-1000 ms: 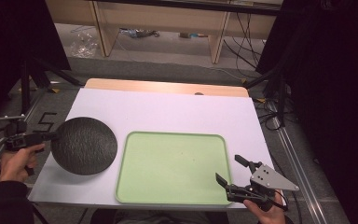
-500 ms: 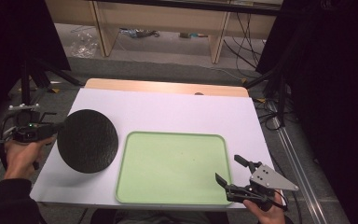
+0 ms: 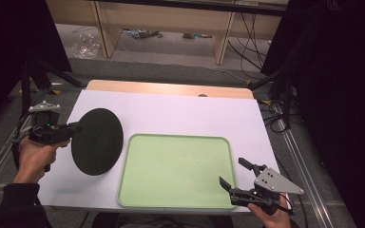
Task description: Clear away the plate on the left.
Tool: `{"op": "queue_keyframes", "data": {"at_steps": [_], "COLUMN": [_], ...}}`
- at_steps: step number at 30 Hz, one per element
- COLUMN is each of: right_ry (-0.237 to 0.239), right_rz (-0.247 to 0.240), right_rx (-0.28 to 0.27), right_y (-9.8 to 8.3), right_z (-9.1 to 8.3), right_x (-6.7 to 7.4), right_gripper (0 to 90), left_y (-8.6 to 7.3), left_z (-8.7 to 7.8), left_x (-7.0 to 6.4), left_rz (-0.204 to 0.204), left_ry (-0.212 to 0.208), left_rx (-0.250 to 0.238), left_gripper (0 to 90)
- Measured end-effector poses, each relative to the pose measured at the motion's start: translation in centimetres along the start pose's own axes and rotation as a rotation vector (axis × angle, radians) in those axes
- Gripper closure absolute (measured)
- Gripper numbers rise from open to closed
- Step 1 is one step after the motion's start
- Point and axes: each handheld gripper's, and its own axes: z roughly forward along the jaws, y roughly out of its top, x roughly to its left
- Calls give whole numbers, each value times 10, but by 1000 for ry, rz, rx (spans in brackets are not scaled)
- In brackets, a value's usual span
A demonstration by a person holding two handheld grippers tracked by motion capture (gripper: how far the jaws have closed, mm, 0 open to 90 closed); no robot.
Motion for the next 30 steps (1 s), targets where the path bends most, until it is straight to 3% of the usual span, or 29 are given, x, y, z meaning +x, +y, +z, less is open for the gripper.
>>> {"op": "queue_keyframes", "data": {"at_steps": [1, 2, 3, 5, 6, 7, 8, 9, 11, 12, 13, 15, 16, 17, 18, 19, 20, 22, 23, 26, 30], "right_ry": [3, 3, -2, -3, 4, 16, 16, 19, 16, 6, 3, 3, 2, 9, 9, 13, 13, 22, 23, 12, 8], "right_rz": [6, 6, 5, 3, 4, 18, 18, 17, 17, 12, 1, 4, 3, 6, 6, -1, -1, 9, 5, -8, -13], "right_rx": [9, 9, 21, 19, 8, 15, 15, 30, 34, 32, 19, 22, 22, 12, 12, 22, 22, 37, 35, 31, 26], "right_y": [0, 0, 0, 1, 0, 0, 0, 0, 1, 1, 0, 0, 0, 0, 0, 0, 0, 0, 0, 0, 0], "right_z": [0, 0, -1, -1, 0, 0, 0, -1, -1, -1, 0, 0, 0, 1, 1, 0, 0, 0, 0, 0, 0], "right_x": [0, 0, 1, 1, 1, 2, 2, 2, 2, 2, 1, 2, 2, 2, 2, 1, 1, 3, 3, 2, 1], "right_gripper": [159, 159, 159, 159, 159, 159, 159, 159, 159, 159, 159, 160, 160, 160, 160, 161, 161, 162, 162, 163, 163], "left_y": [-1, -1, -4, -6, -6, -8, -8, -8, -8, -7, -7, -7, -6, -6, -6, -9, -9, -8, -8, -7, -7], "left_z": [3, 3, 6, 9, 7, 9, 9, 6, 8, 5, 7, 7, 5, 8, 8, 19, 19, 15, 16, 18, 19], "left_x": [0, 0, 2, 1, 4, 2, 2, 3, 0, 1, -2, -4, -2, -5, -5, -10, -10, -4, -4, -6, -6], "left_rz": [13, 13, 24, 8, 52, 25, 25, 78, 69, 104, 77, 81, 127, 113, 113, 97, 97, 79, 76, 82, 57], "left_ry": [8, 8, 33, 44, 42, 40, 40, 51, 47, 38, 33, 39, 51, 92, 92, 157, 157, 65, 44, 45, 61], "left_rx": [30, 30, 18, -12, 20, -14, -14, 19, -10, 19, -6, -6, 28, 24, 24, 70, 70, 60, 73, 76, 73], "left_gripper": [760, 758, 762, 765, 765, 764, 764, 766, 764, 760, 756, 756, 758, 771, 783, 751, 746, 765, 773, 778, 780]}}
